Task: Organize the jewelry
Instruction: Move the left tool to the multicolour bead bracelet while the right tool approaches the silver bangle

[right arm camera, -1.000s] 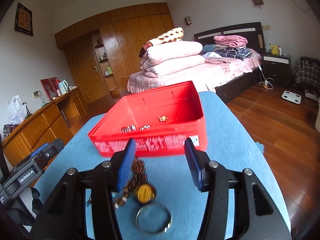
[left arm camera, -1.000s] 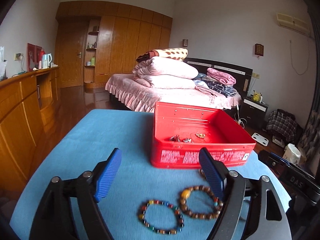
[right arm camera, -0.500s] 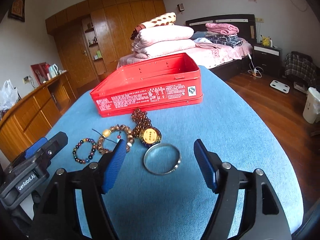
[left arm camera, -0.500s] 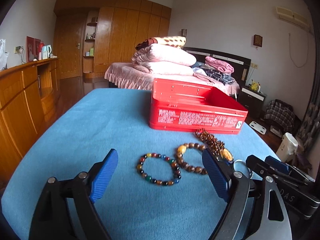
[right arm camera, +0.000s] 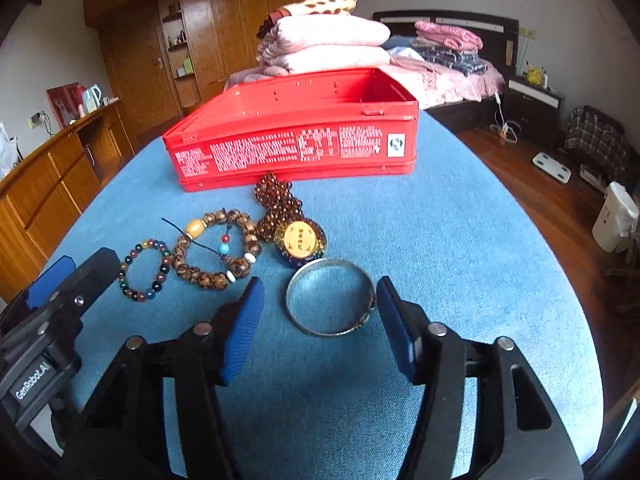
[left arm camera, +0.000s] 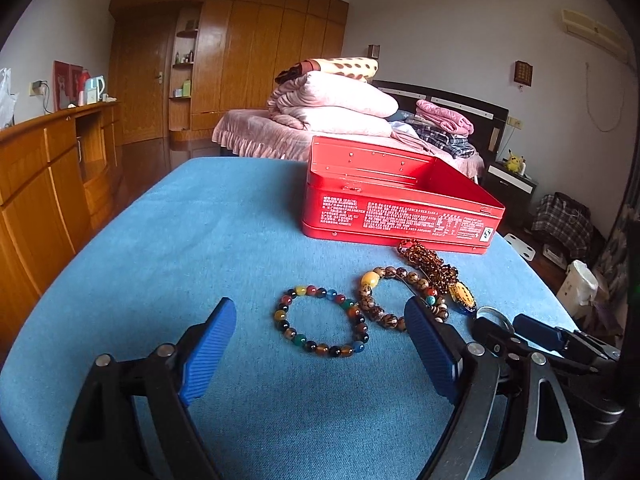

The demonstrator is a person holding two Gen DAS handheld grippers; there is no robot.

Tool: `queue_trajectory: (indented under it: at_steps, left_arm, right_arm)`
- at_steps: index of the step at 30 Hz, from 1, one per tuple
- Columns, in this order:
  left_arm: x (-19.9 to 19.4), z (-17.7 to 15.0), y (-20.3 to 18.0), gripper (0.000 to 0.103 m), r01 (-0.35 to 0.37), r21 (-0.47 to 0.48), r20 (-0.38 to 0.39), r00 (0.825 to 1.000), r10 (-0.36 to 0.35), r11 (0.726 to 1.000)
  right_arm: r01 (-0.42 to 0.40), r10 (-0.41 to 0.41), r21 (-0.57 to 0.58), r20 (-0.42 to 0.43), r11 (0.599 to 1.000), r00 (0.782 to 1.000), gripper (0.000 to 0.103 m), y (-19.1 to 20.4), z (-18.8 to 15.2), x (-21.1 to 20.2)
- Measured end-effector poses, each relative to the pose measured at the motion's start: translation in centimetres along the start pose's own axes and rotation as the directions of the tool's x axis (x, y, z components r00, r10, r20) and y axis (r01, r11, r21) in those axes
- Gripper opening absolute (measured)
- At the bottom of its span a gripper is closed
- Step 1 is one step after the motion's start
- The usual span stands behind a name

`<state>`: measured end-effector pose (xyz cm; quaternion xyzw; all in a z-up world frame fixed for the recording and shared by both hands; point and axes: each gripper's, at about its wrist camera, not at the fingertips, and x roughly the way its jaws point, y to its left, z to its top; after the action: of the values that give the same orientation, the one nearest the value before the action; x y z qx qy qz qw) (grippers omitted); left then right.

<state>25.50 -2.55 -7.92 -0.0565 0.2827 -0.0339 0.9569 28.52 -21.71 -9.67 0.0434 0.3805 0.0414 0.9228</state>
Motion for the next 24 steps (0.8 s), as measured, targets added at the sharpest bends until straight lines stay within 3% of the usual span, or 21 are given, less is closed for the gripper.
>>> queue_trajectory:
  at_steps: [5, 13, 21, 24]
  left_arm:
    - [0.2, -0.1, 0.3, 0.085, 0.002, -0.016, -0.015, 1.000, -0.002, 1.000]
    - [0.8, 0.0, 0.8, 0.084, 0.001, -0.041, -0.058, 0.998, -0.003, 0.999]
    - [2.5, -0.1, 0.9, 0.084, -0.009, -0.052, -0.161, 0.987, 0.001, 0.999]
    - [3.7, -0.2, 0.8, 0.084, -0.007, -0.046, -0.234, 0.972, -0.004, 0.999]
  right_arm:
    - [0.006, -0.006, 0.011, -0.010, 1.000, 1.000, 0.047, -0.2, -0.2, 0.0]
    - [-0.006, 0.007, 0.022, -0.003, 1.000, 1.000, 0.047, -0.6, -0.4, -0.3]
    - [-0.036, 0.036, 0.039, 0.015, 0.999, 0.999, 0.047, -1.2, -0.6, -0.9]
    - [-0.050, 0.050, 0.041, 0.017, 0.998, 0.999, 0.047, -1.3, -0.5, -1.0]
